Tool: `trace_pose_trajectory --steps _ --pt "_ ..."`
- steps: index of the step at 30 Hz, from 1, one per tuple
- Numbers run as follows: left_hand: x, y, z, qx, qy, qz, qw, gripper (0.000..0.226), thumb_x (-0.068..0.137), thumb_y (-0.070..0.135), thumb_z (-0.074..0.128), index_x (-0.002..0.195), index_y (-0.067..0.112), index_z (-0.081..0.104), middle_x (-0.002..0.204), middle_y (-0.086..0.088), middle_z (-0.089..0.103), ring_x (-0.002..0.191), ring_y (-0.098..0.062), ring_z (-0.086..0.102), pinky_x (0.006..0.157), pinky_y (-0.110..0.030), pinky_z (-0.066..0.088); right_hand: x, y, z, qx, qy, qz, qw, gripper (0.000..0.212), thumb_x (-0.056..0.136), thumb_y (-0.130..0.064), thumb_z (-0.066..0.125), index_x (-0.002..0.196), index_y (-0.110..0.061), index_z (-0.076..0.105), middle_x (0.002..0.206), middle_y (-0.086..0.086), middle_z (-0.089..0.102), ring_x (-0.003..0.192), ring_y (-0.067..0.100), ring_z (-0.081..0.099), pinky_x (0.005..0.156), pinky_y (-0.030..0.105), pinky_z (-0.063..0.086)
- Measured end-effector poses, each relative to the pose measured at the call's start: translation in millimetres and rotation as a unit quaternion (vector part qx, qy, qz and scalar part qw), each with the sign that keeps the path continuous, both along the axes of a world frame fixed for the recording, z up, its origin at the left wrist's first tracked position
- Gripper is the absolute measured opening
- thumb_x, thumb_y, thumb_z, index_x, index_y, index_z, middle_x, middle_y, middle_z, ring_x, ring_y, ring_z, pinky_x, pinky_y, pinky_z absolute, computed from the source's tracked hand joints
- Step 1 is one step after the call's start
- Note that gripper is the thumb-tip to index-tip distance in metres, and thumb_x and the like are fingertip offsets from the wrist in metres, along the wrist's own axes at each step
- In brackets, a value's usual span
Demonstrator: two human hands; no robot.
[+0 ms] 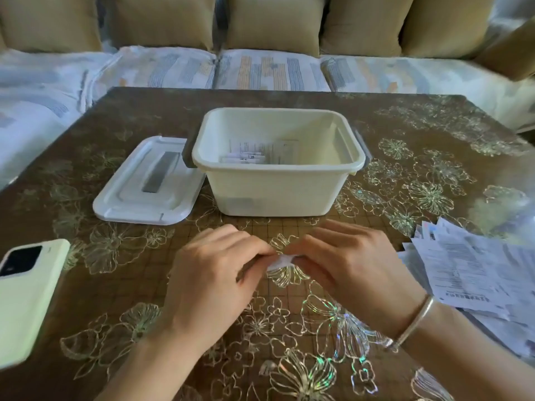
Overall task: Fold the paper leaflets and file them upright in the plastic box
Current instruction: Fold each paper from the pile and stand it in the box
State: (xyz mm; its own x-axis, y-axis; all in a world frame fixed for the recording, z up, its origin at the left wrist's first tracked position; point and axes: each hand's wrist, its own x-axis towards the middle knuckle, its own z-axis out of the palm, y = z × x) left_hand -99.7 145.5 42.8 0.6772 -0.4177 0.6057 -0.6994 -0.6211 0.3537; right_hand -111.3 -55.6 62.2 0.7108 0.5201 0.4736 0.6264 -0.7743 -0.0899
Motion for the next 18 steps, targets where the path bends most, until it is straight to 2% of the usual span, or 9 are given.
trace_pose_trajectory --steps 3,7,9,11,14,18 --pt "20 1 28 -0.002 -0.033 0.001 0.999 0.026 0.091 0.033 0.059 0.080 0.014 0.073 0.077 0.009 0.068 0.071 -0.012 0.062 0.060 -0.034 0.051 18 4 28 0.016 -0.010 -0.024 1.000 0.013 0.089 -0.024 0.057 0.084 -0.021 0.069 0.082 -0.008 0.064 0.075 0.016 0.059 0.053 0.035 0.051" --pt "59 6 53 -0.013 -0.042 -0.001 0.999 0.008 0.085 0.021 0.069 0.082 0.014 0.071 0.079 0.010 0.067 0.075 -0.009 0.062 0.063 -0.031 0.051 56 14 58 0.087 0.019 -0.050 0.995 0.013 0.081 -0.029 0.063 0.075 -0.023 0.072 0.070 -0.011 0.064 0.065 0.011 0.059 0.051 0.035 0.052" --pt "80 11 60 -0.041 -0.037 0.008 0.998 0.010 0.088 0.023 0.066 0.084 0.014 0.071 0.081 0.011 0.067 0.078 -0.003 0.060 0.068 -0.021 0.049 81 17 69 0.143 0.060 -0.048 0.987 0.004 0.077 -0.026 0.071 0.076 -0.026 0.075 0.068 -0.014 0.067 0.059 0.001 0.060 0.057 0.027 0.054" --pt "101 18 64 -0.095 -0.020 0.045 0.994 0.013 0.090 0.023 0.060 0.090 0.014 0.069 0.085 0.012 0.066 0.081 0.001 0.059 0.070 -0.012 0.045 109 18 80 0.172 0.069 -0.061 0.981 0.005 0.076 -0.021 0.077 0.079 -0.025 0.076 0.069 -0.014 0.069 0.057 -0.006 0.058 0.061 0.015 0.052" --pt "126 26 58 -0.153 0.004 0.129 0.980 0.012 0.095 0.023 0.057 0.099 0.017 0.067 0.092 0.014 0.065 0.089 0.004 0.058 0.072 -0.009 0.043 148 19 88 0.138 0.113 -0.090 0.980 0.005 0.079 -0.021 0.075 0.083 -0.024 0.077 0.073 -0.012 0.070 0.060 -0.005 0.058 0.066 0.012 0.052" --pt "143 27 43 -0.173 0.055 0.173 0.968 0.012 0.094 0.019 0.056 0.098 0.019 0.067 0.094 0.014 0.066 0.091 0.008 0.057 0.074 -0.005 0.042 180 32 74 0.023 0.196 -0.105 0.975 0.007 0.082 -0.023 0.071 0.086 -0.025 0.076 0.082 -0.007 0.073 0.076 0.012 0.067 0.077 0.029 0.053"
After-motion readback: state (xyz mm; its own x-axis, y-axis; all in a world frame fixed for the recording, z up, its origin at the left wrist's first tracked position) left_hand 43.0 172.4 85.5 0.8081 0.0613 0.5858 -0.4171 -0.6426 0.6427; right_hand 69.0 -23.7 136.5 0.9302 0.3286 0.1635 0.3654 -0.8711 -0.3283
